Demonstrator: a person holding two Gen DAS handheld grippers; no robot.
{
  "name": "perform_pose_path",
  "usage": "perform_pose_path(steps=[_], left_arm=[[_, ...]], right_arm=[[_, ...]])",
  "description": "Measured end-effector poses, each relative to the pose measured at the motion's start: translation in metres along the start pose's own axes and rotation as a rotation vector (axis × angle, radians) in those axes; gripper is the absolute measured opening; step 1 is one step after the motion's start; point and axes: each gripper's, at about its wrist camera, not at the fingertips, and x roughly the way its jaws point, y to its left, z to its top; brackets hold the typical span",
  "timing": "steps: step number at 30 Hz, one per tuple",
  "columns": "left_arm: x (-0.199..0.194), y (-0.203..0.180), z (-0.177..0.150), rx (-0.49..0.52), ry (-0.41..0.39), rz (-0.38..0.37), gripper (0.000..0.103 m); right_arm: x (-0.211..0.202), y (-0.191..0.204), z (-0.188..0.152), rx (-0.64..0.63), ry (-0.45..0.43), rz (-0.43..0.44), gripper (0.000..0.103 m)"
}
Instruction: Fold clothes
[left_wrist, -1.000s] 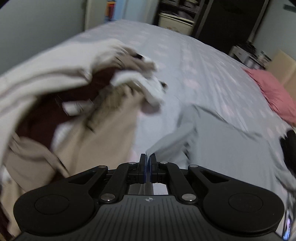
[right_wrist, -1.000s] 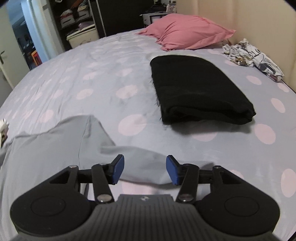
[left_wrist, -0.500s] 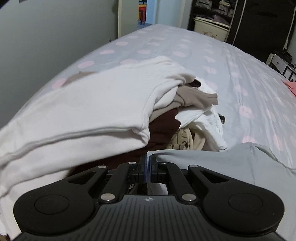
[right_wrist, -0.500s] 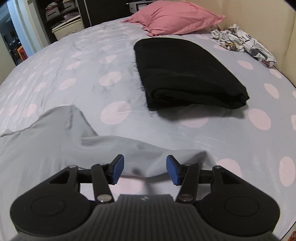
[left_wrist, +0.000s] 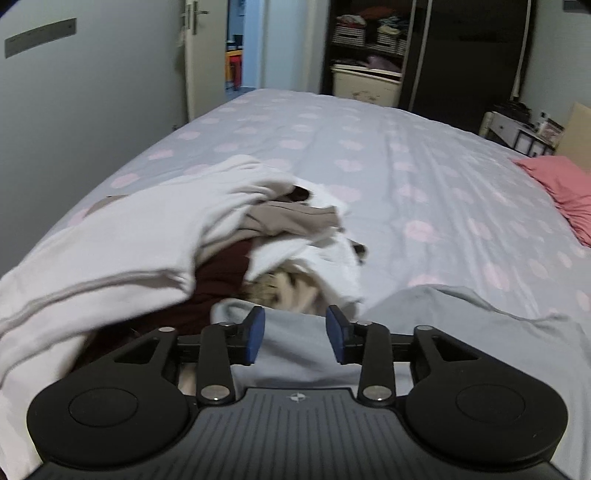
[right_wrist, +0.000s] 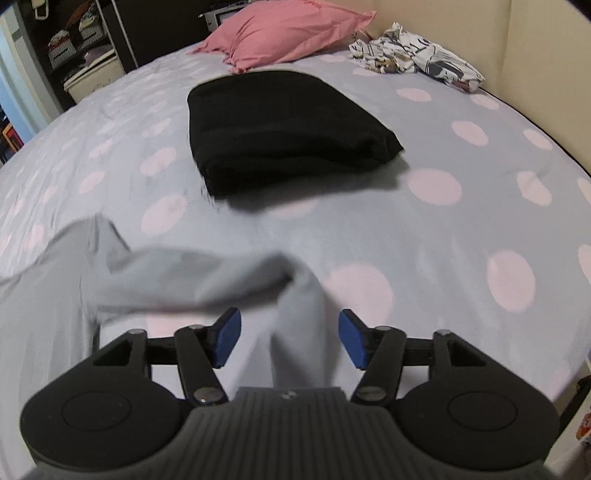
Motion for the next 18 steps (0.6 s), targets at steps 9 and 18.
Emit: perform_pose_path(steps=[9,18], left_arm=[[-0.004,-0.036,-0.025,0.05,0.067,-0.078,0.037],[-0.004,-0.052,-0.036,0.07,0.082,-0.112,0.036]], right_arm=[[0.012,-0.009,-0.046,-0.072,0.171,0.03,0.028],[-0.013,-0.016,-0.006,-0.22,0.135,-0.068,0.005]])
